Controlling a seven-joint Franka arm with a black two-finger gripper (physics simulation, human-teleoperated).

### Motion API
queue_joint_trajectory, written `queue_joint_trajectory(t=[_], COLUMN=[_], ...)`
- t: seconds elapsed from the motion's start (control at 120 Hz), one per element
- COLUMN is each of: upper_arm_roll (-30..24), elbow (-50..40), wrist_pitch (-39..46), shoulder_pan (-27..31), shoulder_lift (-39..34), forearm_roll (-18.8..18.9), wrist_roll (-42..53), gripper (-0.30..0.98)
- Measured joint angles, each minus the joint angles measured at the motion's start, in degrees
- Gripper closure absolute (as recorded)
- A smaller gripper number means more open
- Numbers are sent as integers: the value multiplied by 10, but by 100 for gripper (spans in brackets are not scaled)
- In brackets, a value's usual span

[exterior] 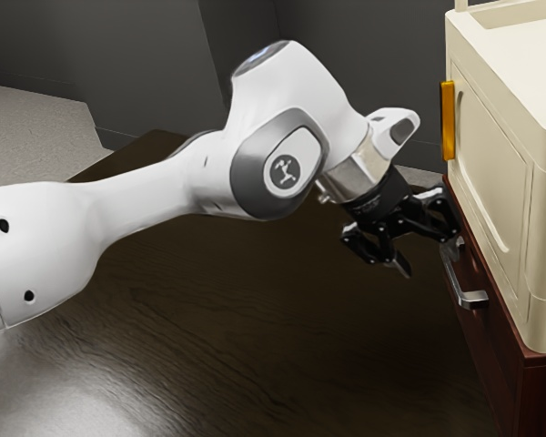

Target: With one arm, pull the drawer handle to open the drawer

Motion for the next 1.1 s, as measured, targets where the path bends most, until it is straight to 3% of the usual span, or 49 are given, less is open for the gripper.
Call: queue_joint_trajectory(t=[0.55,1.1], upper_arm_roll=[-9,-4], elbow=[-1,-18], wrist_pitch=[2,-4], shoulder_pan=[1,4], shoulder_lift=[17,1], forearm_roll=[2,10], wrist_roll=[-3,-5], gripper=[31,58])
